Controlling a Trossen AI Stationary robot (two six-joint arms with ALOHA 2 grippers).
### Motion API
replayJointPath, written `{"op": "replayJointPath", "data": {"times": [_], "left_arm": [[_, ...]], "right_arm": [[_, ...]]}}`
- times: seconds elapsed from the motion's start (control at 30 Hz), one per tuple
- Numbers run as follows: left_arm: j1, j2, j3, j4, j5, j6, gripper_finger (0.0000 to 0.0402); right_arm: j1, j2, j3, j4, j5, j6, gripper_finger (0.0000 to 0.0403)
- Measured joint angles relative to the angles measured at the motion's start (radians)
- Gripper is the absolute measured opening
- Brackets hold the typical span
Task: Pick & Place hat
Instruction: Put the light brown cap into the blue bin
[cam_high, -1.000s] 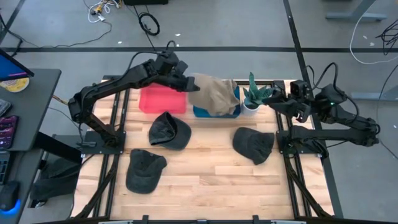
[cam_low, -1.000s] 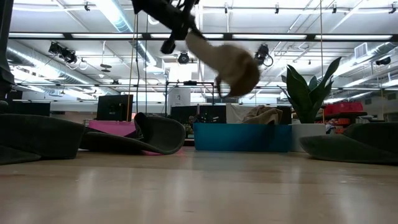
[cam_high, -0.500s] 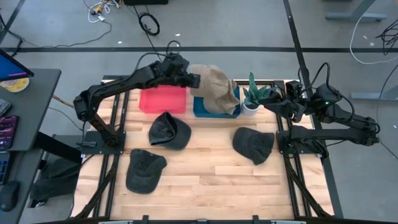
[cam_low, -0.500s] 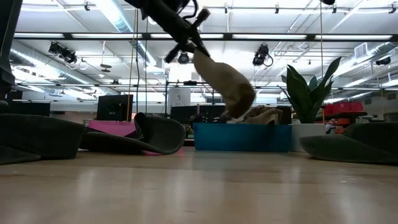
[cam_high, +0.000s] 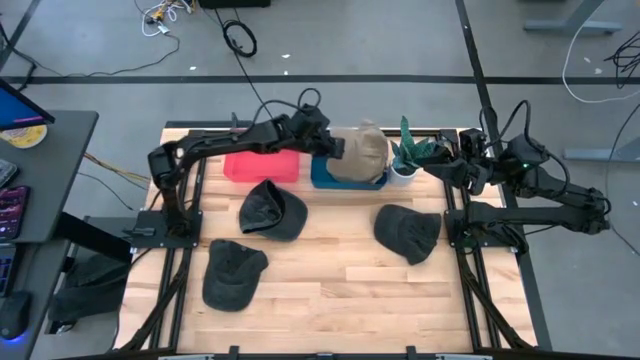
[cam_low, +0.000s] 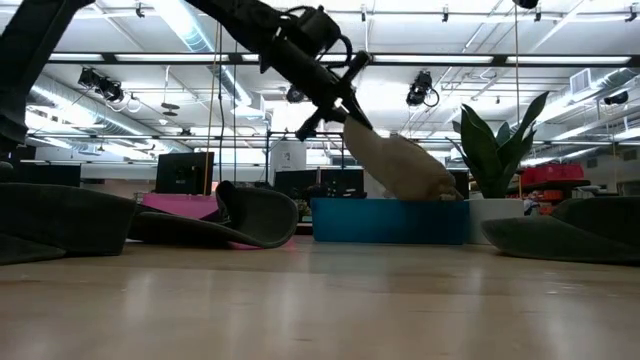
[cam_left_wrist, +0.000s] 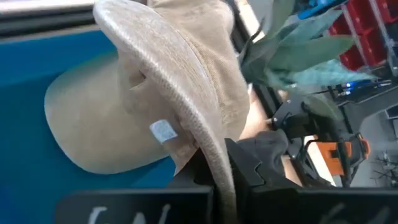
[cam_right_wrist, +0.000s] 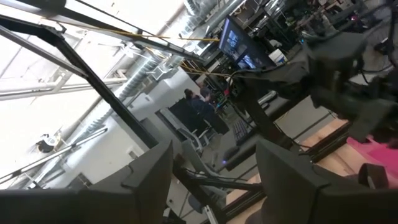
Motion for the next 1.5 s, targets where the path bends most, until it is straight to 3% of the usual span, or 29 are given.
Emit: {"op": "replayJointPath", "data": {"times": [0.27,0.63,0.93,1.5], "left_arm": [[-0.004,-0.004,-0.001,0.047,0.070,-0.123,0.0012],[0.055,0.006,-0.001,-0.024,0.082,-0.120,0.0012],[0.056,0.097,0.000,-0.009,0.113,-0.146,0.0012],[0.058,0.179,0.002,0.009,-0.040,-0.138,0.0016]], "right_arm": [[0.000,0.000,0.000,0.003,0.000,0.005,0.0231],[0.000,0.017,0.000,0.009,0.000,0.005,0.0231],[0.000,0.044,0.000,0.011,0.000,0.001,0.0231],[0.000,0.050,0.000,0.018,0.000,0.001,0.0231]]}}
